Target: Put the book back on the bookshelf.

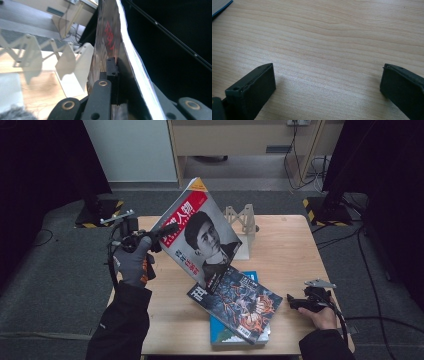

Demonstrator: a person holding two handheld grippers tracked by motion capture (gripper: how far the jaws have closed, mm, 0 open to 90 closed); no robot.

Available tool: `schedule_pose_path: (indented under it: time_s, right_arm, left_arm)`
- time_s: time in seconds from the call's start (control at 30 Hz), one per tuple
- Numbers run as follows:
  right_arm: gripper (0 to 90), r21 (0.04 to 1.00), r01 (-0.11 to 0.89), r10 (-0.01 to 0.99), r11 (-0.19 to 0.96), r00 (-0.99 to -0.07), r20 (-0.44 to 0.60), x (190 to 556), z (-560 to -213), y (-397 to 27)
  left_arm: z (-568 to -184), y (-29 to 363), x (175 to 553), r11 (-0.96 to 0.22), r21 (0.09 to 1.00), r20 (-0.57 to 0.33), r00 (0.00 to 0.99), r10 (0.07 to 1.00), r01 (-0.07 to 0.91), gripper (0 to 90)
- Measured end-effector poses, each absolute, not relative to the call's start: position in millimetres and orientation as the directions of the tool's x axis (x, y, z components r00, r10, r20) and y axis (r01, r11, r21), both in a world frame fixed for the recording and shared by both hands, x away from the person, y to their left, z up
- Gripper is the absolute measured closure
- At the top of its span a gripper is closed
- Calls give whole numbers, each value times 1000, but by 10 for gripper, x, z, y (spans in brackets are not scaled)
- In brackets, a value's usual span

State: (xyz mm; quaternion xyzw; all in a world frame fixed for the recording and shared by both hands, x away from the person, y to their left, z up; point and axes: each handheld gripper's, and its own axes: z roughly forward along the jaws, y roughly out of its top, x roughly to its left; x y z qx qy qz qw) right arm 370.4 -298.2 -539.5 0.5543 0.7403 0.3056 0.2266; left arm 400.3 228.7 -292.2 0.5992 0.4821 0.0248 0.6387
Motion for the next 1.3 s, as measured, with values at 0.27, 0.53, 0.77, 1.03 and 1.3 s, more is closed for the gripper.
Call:
schedule_pose_path:
  time_s: [0.27, 0.53, 0.77, 1.03, 1.3]
  right_arm:
    - [4, 702, 684, 960, 196, -280, 5, 3703, -5394, -2976]
    - [4, 703, 683, 959, 199, -282, 3, 3703, -5395, -2976]
    - [4, 702, 683, 959, 199, -283, 3, 3703, -5394, -2975]
    - [4, 700, 686, 960, 197, -281, 6, 3701, -5392, -2972]
    - [4, 701, 685, 959, 197, -283, 6, 3701, -5393, -2971]
  left_arm:
    - [-2719, 2475, 4043, 309, 812, -559, 508, 656, 495, 864]
    - [-2656, 2617, 4057, 330, 818, -552, 481, 680, 471, 864]
    - [-2649, 2757, 4016, 335, 820, -547, 460, 700, 465, 864]
    - [-2601, 2912, 3974, 333, 831, -526, 433, 732, 446, 864]
    - [-2566, 3014, 3963, 325, 842, -503, 408, 762, 430, 863]
